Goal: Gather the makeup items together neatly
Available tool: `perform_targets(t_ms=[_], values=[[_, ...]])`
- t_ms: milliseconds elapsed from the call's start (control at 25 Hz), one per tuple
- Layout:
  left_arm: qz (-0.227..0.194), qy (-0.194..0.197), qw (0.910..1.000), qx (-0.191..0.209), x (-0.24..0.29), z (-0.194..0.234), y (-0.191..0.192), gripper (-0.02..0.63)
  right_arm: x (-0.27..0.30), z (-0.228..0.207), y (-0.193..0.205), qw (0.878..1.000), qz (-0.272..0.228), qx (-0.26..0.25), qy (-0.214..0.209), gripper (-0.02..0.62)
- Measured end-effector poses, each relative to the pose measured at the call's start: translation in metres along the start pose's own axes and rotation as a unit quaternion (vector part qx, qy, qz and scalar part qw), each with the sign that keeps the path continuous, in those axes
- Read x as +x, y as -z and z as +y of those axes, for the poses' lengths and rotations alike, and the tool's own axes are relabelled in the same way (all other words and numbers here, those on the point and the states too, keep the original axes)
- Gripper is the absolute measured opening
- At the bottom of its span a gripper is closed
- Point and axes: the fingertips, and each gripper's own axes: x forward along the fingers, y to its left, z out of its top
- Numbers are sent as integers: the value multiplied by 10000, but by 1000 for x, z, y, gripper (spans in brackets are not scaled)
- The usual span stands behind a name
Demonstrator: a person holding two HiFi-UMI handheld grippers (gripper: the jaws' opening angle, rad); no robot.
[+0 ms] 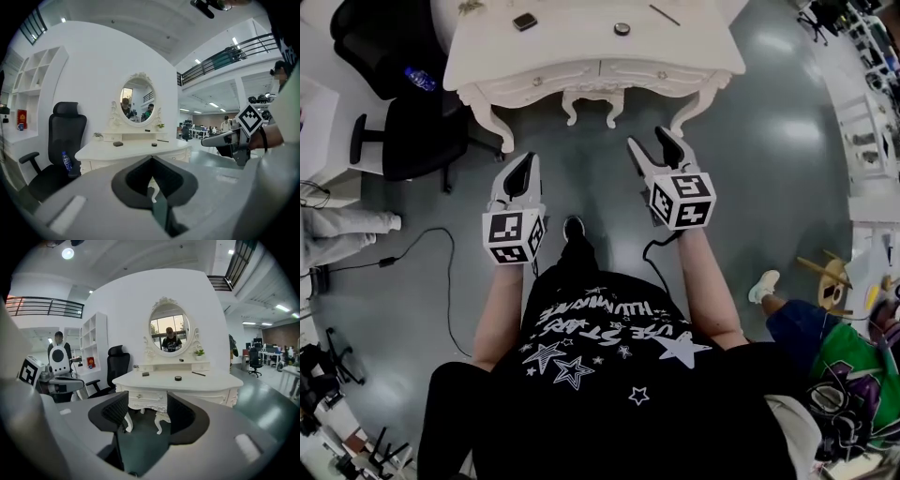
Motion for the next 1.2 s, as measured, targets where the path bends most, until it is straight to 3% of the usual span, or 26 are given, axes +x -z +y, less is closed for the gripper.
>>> perform_targets(t_ms=[80, 280, 520, 760, 1200], values=[[20, 39, 10000, 8, 19, 14, -8, 0, 24, -6, -10, 9999, 48, 110, -35, 327], [165, 146, 9997, 58, 62, 54, -15, 0, 82, -15, -31, 9996, 133, 244, -19, 373], [253, 232, 9994, -110, 114, 99, -24, 0, 136, -27, -54, 9992, 240, 279, 122, 393], [326, 152, 9993, -142, 148, 118, -24, 0, 170, -43, -53, 9988, 365, 319, 98, 394], [451, -545, 9971, -295, 222, 134, -38, 0, 271, -82, -83, 9963, 451, 150, -711, 393]])
